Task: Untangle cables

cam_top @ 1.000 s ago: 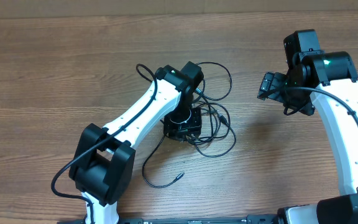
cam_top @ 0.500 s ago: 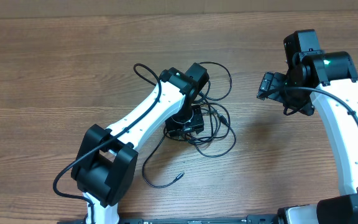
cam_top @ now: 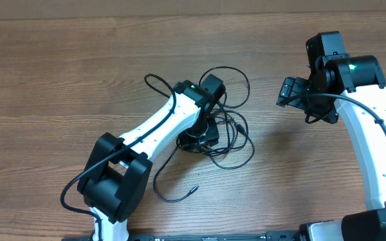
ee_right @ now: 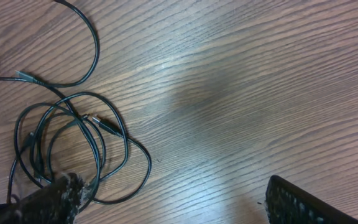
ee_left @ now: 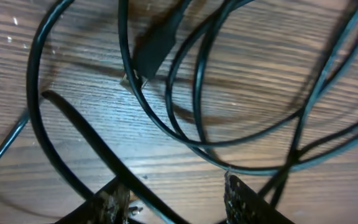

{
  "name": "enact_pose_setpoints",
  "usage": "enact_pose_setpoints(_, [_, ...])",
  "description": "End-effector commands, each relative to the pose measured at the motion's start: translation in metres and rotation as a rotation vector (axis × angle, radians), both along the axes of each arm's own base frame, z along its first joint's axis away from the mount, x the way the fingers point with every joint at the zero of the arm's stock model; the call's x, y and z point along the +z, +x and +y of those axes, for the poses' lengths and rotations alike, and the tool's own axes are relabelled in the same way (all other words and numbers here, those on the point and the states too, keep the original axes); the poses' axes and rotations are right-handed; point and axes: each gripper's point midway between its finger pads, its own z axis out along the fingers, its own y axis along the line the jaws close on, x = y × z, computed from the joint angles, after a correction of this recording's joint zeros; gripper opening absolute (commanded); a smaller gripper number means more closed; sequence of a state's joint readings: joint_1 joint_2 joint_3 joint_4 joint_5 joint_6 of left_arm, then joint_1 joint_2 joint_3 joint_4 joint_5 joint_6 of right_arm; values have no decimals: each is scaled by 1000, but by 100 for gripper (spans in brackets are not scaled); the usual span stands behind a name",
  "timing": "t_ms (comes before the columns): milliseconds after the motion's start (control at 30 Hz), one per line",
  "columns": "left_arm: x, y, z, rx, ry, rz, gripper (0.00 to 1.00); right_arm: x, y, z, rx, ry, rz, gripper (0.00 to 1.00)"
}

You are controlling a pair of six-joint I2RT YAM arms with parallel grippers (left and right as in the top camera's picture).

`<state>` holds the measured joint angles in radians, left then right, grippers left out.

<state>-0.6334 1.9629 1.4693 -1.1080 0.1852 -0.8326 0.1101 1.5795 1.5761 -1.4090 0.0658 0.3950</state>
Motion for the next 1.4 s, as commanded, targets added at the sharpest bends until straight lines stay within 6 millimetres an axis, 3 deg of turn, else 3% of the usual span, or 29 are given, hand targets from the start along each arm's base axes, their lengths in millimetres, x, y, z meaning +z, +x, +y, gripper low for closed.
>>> enact_pose_setpoints(0, [-15,-3,3,15,23,2,39,0,1,3,0,20,-11,92])
enact_pose_setpoints(133, [-15,6,-2,9,-5,-32,6,1,3,5,4,33,-16,92])
enact_pose_setpoints(333, [6,30,-2,-18,-59,-83,4,1,3,6,4,36,-15,92])
enact_pose_setpoints(467, [51,61,0,-80,-97,-180,4,2,8,15,16,86,-35,91])
enact_pose_setpoints(567, [96,82,0,-138,-136,-277,4,5,14,30,43,163,-60,89])
enact_pose_setpoints(733, [175,99,-6,-227,-199,-444,4,5,18,46,81,219,-67,89])
enact_pose_setpoints(833, [214,98,-6,-258,-227,-518,4,3,17,61,159,266,-53,89])
enact_pose_setpoints(967, [257,92,-5,-266,-265,-595,4,-1,12,96,320,420,-15,89])
enact_pose_setpoints(1133, [296,79,-13,-320,-369,-656,4,-14,11,129,389,555,48,89])
enact_pose_setpoints(1367, [343,63,-19,-370,-486,-755,4,-51,8,164,459,552,150,90])
